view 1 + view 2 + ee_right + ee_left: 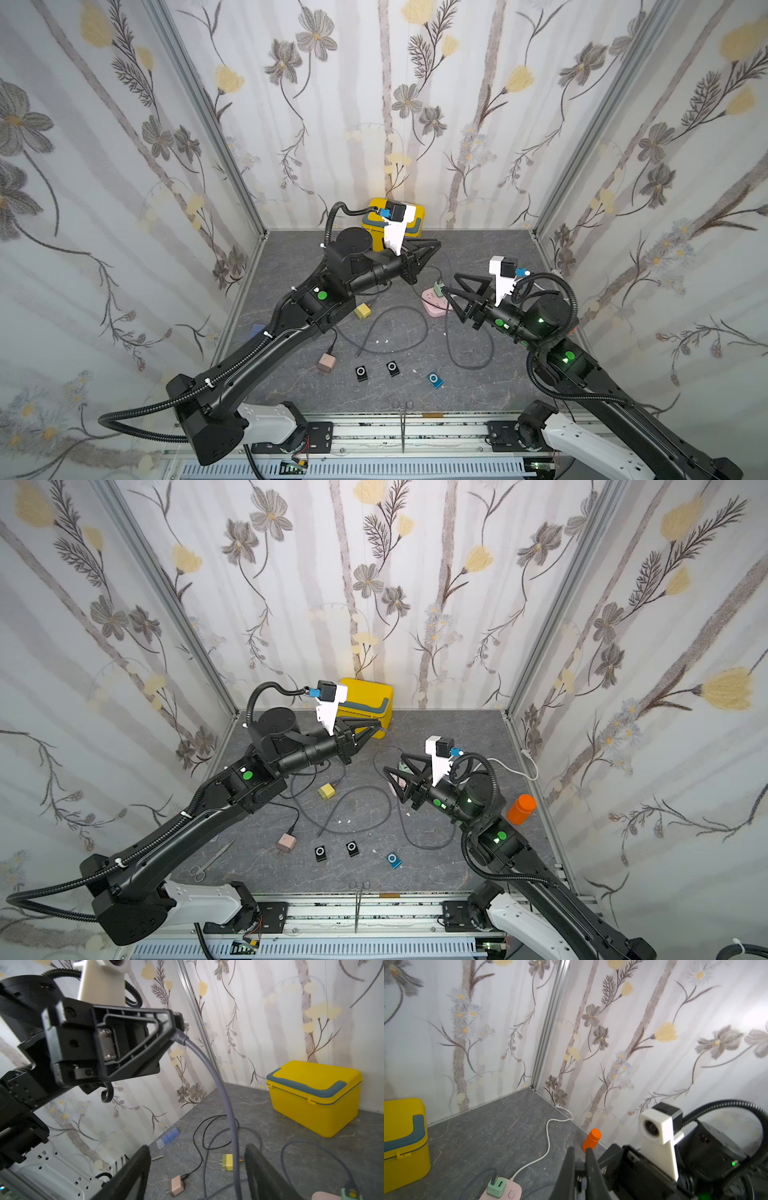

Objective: Charge mp3
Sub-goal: Pick up the charging cable from the center of the board.

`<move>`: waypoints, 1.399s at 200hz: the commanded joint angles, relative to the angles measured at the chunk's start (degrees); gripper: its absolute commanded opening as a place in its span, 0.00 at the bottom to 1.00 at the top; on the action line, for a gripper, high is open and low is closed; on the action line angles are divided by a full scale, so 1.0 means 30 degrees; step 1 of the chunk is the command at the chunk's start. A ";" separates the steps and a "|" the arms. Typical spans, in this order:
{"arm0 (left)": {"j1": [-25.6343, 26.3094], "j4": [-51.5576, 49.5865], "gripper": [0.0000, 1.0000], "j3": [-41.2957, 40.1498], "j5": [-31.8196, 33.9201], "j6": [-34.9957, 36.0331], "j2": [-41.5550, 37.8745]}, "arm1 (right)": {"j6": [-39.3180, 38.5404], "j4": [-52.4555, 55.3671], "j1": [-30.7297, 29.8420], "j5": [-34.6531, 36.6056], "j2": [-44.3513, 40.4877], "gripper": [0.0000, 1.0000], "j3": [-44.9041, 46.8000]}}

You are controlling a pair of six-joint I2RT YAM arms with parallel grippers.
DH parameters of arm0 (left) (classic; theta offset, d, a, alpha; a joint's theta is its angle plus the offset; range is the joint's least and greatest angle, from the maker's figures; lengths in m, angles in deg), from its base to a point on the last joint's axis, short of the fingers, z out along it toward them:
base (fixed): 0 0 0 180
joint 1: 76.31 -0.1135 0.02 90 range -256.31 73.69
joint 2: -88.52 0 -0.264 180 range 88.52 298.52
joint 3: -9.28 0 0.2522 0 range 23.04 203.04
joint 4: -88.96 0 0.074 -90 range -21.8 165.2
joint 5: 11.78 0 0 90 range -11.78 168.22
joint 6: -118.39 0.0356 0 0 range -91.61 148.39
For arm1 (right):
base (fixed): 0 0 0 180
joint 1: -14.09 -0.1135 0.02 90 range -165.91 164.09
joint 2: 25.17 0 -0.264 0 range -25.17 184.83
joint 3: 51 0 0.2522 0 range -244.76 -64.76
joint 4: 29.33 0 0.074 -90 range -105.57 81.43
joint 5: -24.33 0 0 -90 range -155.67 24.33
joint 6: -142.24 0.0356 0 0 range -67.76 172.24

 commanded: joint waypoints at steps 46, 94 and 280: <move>0.1596 0.8009 0.00 -0.4586 0.7288 -0.3722 -0.0037 | 0.4064 -0.6003 0.0221 0.1085 0.0831 0.78 0.1095; 0.2177 1.1923 0.00 -0.7041 0.9118 -0.5103 -0.0339 | 0.6518 -1.0641 0.0780 0.0870 0.2774 0.80 0.1852; 0.2804 1.2135 0.00 -0.6650 1.0498 -0.4634 0.1083 | 1.1051 -1.0465 0.0185 0.1089 0.3468 0.67 0.1811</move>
